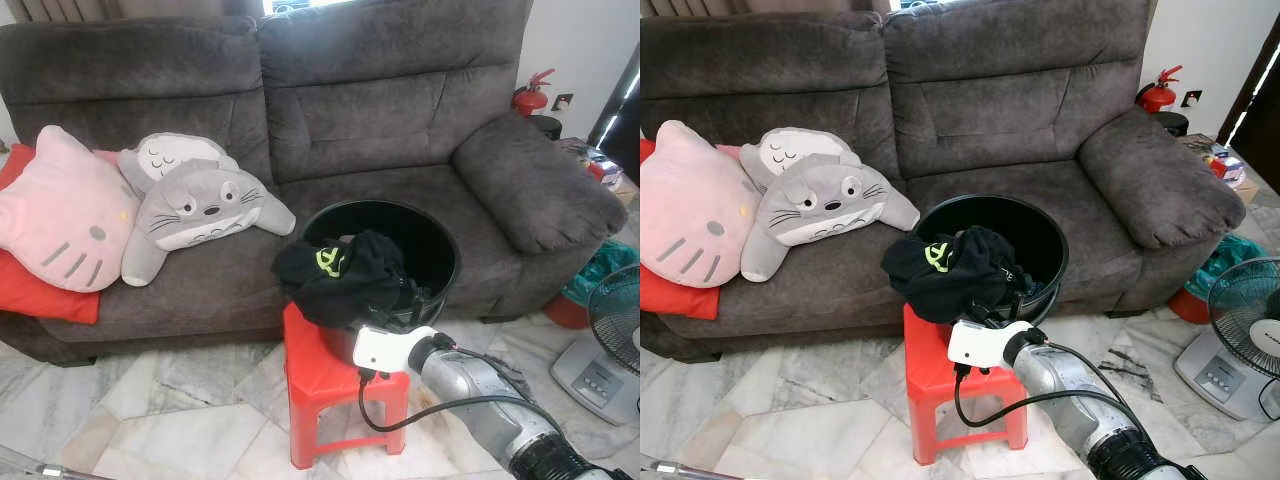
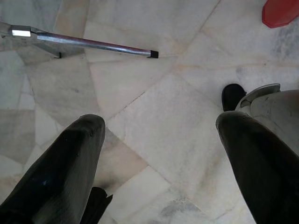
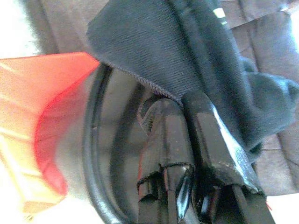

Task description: Hang hanger

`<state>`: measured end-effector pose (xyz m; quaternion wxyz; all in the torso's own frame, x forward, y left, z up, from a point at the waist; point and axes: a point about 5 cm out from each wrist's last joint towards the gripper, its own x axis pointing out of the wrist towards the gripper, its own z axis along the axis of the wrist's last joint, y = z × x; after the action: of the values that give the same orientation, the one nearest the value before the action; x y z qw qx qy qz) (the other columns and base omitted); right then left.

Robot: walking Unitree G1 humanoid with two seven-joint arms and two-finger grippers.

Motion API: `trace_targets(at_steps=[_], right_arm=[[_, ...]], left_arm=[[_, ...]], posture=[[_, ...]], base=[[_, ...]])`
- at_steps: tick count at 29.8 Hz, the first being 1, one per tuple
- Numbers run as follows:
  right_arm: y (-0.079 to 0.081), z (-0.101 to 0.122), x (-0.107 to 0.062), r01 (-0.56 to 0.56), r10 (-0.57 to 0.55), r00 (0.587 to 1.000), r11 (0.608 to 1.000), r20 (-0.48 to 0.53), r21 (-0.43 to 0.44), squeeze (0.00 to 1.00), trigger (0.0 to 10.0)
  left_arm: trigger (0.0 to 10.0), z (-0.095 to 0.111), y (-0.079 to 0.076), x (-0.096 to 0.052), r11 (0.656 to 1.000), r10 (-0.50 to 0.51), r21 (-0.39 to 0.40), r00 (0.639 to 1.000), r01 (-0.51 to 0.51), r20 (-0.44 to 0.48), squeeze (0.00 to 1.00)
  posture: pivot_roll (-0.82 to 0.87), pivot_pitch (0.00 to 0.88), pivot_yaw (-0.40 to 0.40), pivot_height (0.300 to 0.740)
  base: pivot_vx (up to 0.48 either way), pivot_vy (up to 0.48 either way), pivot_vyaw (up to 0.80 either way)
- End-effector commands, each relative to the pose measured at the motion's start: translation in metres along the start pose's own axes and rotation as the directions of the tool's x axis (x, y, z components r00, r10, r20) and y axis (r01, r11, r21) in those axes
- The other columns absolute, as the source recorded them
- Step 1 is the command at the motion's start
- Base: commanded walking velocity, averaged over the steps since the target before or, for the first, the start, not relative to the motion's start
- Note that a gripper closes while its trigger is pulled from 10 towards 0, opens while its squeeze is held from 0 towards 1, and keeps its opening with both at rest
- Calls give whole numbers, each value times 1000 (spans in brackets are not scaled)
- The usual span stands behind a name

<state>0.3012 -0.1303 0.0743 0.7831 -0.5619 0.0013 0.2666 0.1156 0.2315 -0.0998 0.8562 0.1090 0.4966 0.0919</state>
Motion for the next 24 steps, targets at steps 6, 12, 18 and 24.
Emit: trace_targets(at_steps=[6, 12, 18, 24], right_arm=[[-62, 26, 4, 259, -259, 959, 966, 115, 18, 0, 0], [-82, 40, 3, 304, -312, 933, 950, 181, 73, 0, 0], [-88, 49, 2, 289, -302, 924, 953, 234, 89, 0, 0], [-97, 76, -7, 191, -221, 886, 975, 407, 113, 0, 0]], left_arm=[[10000, -1, 3, 0, 1000, 17, -3, 1000, -17, 1, 0], [10000, -1, 3, 0, 1000, 17, -3, 1000, -17, 1, 0], [10000, -1, 3, 0, 1000, 16, -2, 1000, -16, 1, 0], [10000, -1, 3, 0, 1000, 16, -2, 1000, -16, 2, 0]], posture=[[-176, 0, 67, 740], [-176, 0, 68, 740], [-176, 0, 68, 740], [-182, 0, 69, 740]], base=[[0, 0, 0], [0, 0, 0], [0, 0, 0], [0, 0, 0]])
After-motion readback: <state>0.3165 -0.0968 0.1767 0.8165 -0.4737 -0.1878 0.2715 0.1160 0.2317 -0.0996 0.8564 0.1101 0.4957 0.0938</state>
